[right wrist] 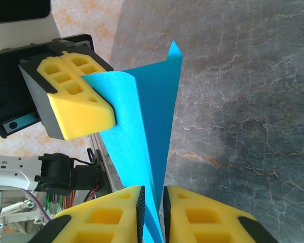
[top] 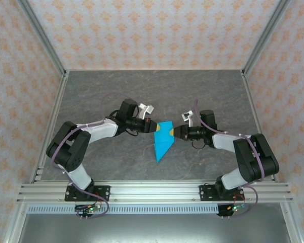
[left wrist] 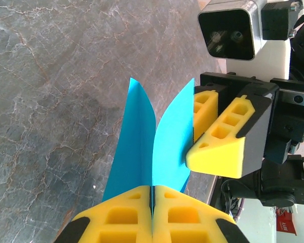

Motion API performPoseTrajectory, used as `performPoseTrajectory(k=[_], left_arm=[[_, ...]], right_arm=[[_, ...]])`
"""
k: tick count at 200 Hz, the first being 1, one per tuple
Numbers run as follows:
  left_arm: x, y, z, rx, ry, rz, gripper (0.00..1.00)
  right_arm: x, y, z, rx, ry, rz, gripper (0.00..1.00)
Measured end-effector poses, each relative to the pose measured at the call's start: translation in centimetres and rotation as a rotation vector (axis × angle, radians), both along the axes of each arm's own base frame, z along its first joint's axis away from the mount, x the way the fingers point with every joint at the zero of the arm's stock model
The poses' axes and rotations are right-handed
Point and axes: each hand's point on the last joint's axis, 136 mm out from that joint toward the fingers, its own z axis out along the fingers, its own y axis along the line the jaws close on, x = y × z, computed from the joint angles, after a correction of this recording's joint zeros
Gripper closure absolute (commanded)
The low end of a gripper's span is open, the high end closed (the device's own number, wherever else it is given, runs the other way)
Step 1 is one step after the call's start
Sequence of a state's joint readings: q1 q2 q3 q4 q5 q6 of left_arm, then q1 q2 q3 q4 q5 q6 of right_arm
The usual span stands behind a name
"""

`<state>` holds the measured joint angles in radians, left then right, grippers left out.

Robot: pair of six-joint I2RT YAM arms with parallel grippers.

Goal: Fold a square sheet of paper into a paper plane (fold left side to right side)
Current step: Fold the wing for the fifth time at the center of the table.

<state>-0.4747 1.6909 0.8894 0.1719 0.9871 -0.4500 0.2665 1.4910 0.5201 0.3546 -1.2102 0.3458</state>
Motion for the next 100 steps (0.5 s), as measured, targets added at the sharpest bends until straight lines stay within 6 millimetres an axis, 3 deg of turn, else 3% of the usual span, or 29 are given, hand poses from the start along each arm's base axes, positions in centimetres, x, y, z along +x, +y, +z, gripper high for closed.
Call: performPoseTrajectory(k=[11,20,42,56,79,100], left_arm=[[0.0,0.0,0.0,0.000,0.000,0.000,1.00],[0.0,0.0,0.0,0.000,0.000,0.000,0.94],[0.1,0.0,0.0,0.006,-0.011,0.000,0.62],[0.4,0.2,-0.2,0.027,-0.019,0.015,0.49],[1.3,1.1,-1.3,0.105,-0.023,0.078,0.36],[2.5,3.2,-2.2,0.208,-0.035,0.178,0.29]], right_arm=[[0.1,0.0,-0.1,-0.011,0.005,-0.005,0.87],[0.3,0.1,0.0,-0.019,0.007,-0.007,0.91],[0.7,0.3,0.0,-0.047,0.021,-0.017,1.00],[1.1,0.4,-0.1,-0.074,0.040,-0.030,1.00],[1.5,0.2,-0.6,-0.118,0.079,-0.057,1.00],[1.2,0.0,-1.5,-0.159,0.129,-0.080,1.00]])
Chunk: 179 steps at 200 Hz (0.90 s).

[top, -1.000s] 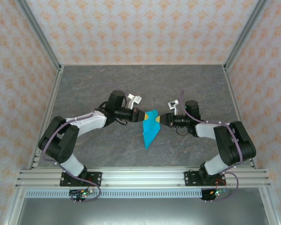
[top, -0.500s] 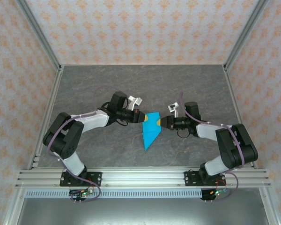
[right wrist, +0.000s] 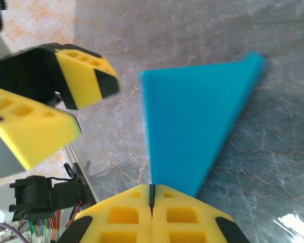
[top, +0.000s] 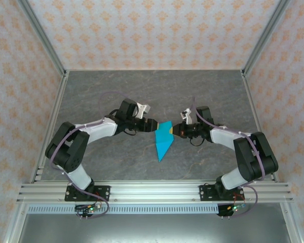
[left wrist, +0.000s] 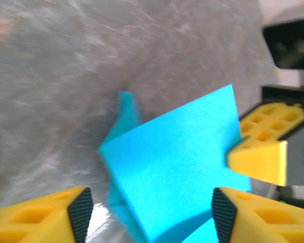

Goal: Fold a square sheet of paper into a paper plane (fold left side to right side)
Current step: Fold the wing for the fifth time at the center of the table.

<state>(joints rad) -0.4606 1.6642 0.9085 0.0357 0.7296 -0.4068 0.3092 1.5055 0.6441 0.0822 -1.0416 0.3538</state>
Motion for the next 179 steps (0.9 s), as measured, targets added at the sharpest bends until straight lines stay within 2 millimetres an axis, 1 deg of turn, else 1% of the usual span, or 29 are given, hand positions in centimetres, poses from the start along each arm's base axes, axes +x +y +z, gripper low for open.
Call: performPoseTrajectory(k=[8,19,33,46,60,66,80,91,105,121,150,165,179], left_arm=[[0.4,0.8,0.2,0.032,-0.018,0.032,0.28],[0.9,1.8,1.0,0.066,-0.051,0.075,0.27],[1.1,2.8,2.7,0.096,-0.108,0.116,0.28],[0.6,3.1,4.5,0.121,-0.167,0.123,0.32],[-0.8,2.4,6.2,0.137,-0.218,0.096,0.35],[-1.7,1.6,6.8,0.139,-0.239,0.070,0.36],[-4.1,-0.1,7.2,0.144,-0.258,0.006,0.35],[-6.0,-1.3,6.6,0.161,-0.252,-0.042,0.36],[-8.4,-2.6,5.0,0.199,-0.225,-0.103,0.35],[-10.1,-3.5,2.9,0.252,-0.189,-0.143,0.34],[-11.7,-4.8,-1.2,0.365,-0.119,-0.178,0.33],[-11.8,-5.7,-2.4,0.411,-0.106,-0.189,0.33],[-11.7,-6.6,-2.9,0.441,-0.105,-0.191,0.33]], right_arm=[[-0.2,0.0,-0.4,-0.016,0.023,-0.006,1.00],[-0.2,0.0,-0.8,-0.038,0.052,-0.015,1.00],[-0.2,-0.1,-1.2,-0.057,0.084,-0.028,1.00],[-0.2,-0.2,-1.4,-0.075,0.108,-0.046,1.00],[0.0,-0.4,-1.5,-0.091,0.130,-0.065,1.00],[0.1,-0.4,-1.5,-0.096,0.139,-0.073,1.00],[0.5,-0.4,-1.4,-0.104,0.156,-0.086,1.00],[0.6,-0.5,-1.5,-0.109,0.173,-0.093,1.00],[0.6,-0.5,-1.8,-0.118,0.194,-0.101,1.00],[0.5,-0.6,-2.2,-0.129,0.221,-0.109,1.00],[0.3,-0.9,-2.5,-0.147,0.254,-0.123,1.00],[0.4,-0.8,-2.4,-0.147,0.256,-0.124,1.00],[0.5,-0.8,-2.3,-0.150,0.259,-0.127,1.00]])
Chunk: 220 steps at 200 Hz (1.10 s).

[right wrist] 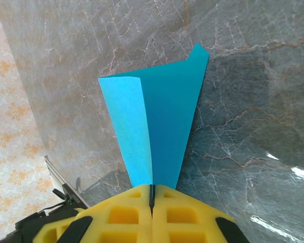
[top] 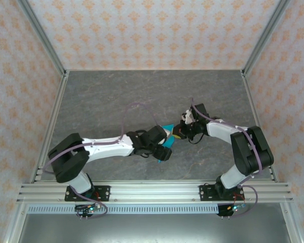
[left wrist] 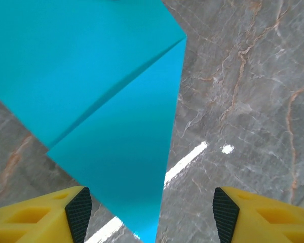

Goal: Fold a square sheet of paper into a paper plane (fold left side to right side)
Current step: Fold the wing for the fifth time at the center of the table.

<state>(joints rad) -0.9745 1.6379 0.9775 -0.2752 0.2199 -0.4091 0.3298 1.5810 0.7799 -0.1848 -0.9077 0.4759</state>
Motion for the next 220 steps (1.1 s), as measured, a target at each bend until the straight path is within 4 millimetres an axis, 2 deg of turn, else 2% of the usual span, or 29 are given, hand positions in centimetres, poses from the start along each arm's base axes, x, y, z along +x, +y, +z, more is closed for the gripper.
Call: performPoseTrajectory(k=[28,59,109,159,220], left_arm=[[0.7,-1.5,0.0,0.047,-0.029,0.017,0.33],[1.1,-1.9,-0.6,0.119,-0.049,0.041,0.36],[1.1,-1.3,-2.3,0.235,-0.055,0.054,0.46],[1.1,-0.8,-2.8,0.267,-0.048,0.070,0.63],[1.0,-0.6,-3.3,0.283,-0.039,0.070,0.73]], right_arm=[[0.0,0.0,0.0,-0.004,0.006,-0.002,1.00],[-0.1,0.0,-0.1,-0.006,0.011,-0.002,1.00],[-0.1,0.0,-0.6,-0.013,0.034,-0.005,1.00],[0.0,0.0,-0.7,-0.015,0.040,-0.005,1.00],[0.0,0.0,-0.6,-0.019,0.044,-0.002,1.00]])
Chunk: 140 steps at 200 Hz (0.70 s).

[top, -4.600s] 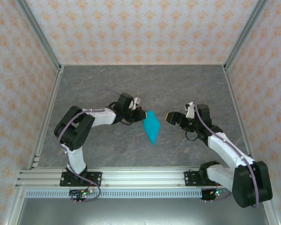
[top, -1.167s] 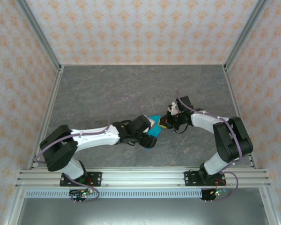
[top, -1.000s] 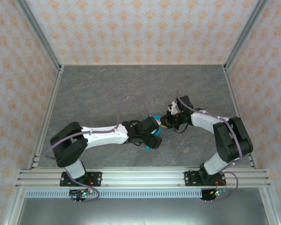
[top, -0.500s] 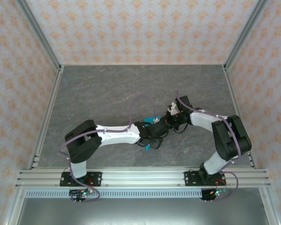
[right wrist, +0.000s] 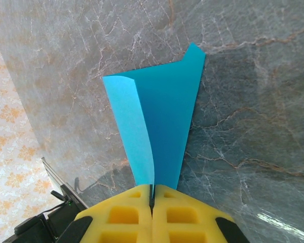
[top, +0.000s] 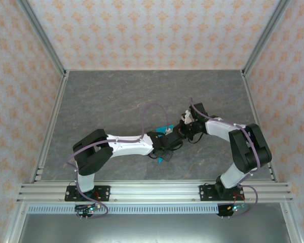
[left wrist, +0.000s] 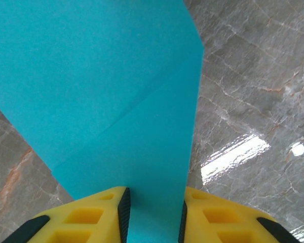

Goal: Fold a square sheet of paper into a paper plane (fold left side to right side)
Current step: Fold the wing for the fifth time at the center of the table.

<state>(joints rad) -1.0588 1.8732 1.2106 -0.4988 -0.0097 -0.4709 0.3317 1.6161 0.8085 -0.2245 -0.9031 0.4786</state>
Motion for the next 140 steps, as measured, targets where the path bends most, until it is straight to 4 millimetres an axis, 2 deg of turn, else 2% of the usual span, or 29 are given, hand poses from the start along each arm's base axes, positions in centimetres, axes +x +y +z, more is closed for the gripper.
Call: performPoseTrajectory(k=[41,77,85,111,140], left_arm=[[0.0,0.0,0.0,0.001,0.000,0.000,0.87],[0.0,0.0,0.0,0.001,0.001,-0.001,0.92],[0.0,0.0,0.0,0.001,0.001,-0.001,0.93],[-0.1,-0.1,0.0,-0.005,0.009,-0.002,0.94],[0.2,-0.4,-0.1,-0.051,0.048,0.009,0.94]], right_arm=[[0.0,0.0,0.0,-0.006,-0.002,0.007,0.98],[0.0,-0.2,-0.1,-0.020,-0.003,0.009,0.92],[0.0,-0.3,-0.1,-0.028,-0.002,0.010,0.88],[0.6,-0.8,0.3,-0.073,-0.031,0.000,0.68],[1.9,-2.7,3.3,-0.122,-0.150,-0.068,0.49]])
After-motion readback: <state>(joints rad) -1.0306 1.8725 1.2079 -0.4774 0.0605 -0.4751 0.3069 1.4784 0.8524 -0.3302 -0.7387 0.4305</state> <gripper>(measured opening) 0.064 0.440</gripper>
